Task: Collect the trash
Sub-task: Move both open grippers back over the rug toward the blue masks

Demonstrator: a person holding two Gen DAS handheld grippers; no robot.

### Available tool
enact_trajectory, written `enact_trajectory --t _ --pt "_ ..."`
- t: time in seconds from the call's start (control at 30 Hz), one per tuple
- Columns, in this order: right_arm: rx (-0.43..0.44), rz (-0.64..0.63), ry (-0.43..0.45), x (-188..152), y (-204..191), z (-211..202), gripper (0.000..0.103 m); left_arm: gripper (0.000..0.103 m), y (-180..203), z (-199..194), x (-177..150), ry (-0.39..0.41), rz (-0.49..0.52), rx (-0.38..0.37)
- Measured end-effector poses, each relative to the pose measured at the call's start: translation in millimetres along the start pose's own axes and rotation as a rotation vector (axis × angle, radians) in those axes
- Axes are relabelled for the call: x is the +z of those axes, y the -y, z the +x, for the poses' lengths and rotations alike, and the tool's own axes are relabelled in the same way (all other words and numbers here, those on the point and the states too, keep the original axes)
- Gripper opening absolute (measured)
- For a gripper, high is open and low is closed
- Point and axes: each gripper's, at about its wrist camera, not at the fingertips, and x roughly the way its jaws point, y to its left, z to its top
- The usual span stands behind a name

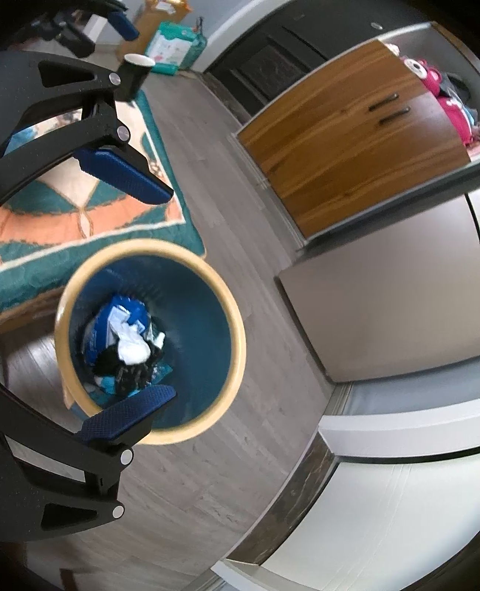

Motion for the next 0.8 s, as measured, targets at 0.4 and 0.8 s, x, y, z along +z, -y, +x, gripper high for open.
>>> enact_trajectory --t 0.4,0.8 --pt "0.030 -0.127 -0.045 -39 -60 -7 0.098 0.097 -67 -25 -55 -0.026 -0.096 0.135" --pt "0.089 -0.273 -0.114 -114 -134 11 0.098 0.097 -97 -48 -73 0.027 -0.146 0.160"
